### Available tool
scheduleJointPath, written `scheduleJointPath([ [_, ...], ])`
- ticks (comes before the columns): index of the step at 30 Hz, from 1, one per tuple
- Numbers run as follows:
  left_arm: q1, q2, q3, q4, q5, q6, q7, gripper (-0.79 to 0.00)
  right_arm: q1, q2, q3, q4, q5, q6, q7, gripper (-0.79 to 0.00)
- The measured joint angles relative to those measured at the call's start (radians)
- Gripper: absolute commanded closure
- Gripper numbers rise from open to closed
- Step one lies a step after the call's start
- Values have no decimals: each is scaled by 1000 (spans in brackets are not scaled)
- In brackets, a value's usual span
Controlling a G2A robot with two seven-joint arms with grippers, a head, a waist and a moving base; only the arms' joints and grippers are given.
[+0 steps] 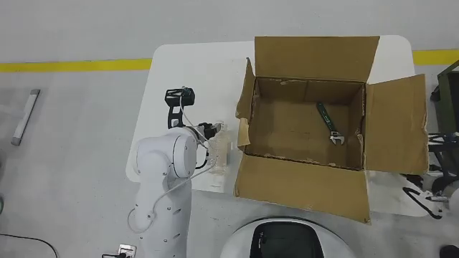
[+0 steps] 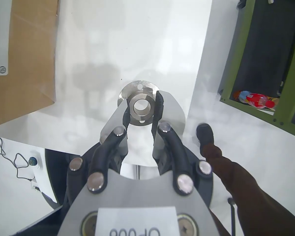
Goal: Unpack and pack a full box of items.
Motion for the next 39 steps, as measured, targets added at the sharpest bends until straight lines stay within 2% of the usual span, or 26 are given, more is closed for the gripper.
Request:
scheduleJointPath([
  [6,0,0,0,0,0,0,0,-785,39,4,-60,58,-26,-4,-6,-9],
  [8,0,0,0,0,0,0,0,-785,57,6,-75,70,-38,-5,2,-74],
  [9,0,0,0,0,0,0,0,-785,64,6,-81,75,-42,-5,7,-157],
  [12,0,0,0,0,0,0,0,-785,83,9,-100,90,-56,-7,23,-182],
  [15,0,0,0,0,0,0,0,-785,97,11,-108,96,-66,-4,34,-268],
  [19,0,0,0,0,0,0,0,-785,100,13,-93,55,-54,4,47,-416],
  [21,0,0,0,0,0,0,0,-785,95,15,-76,28,-42,4,56,-539],
  [23,0,0,0,0,0,0,0,-785,91,17,-50,-4,-42,12,67,-514],
  [25,0,0,0,0,0,0,0,-785,90,19,-14,-40,-45,30,77,-453],
  [26,0,0,0,0,0,0,0,-785,91,20,16,-69,-50,44,84,-394],
  [28,0,0,0,0,0,0,0,-785,97,22,65,-118,-55,63,90,-372],
  [32,0,0,0,0,0,0,0,-785,165,29,150,-166,-41,70,41,-385],
  [35,0,0,0,0,0,0,0,-785,241,38,132,-162,-38,34,-28,-348],
  [38,0,0,0,0,0,0,0,-785,310,46,72,-162,-17,-1,-57,-200],
  [39,0,0,0,0,0,0,0,-785,332,48,49,-162,-11,-13,-58,-105],
])
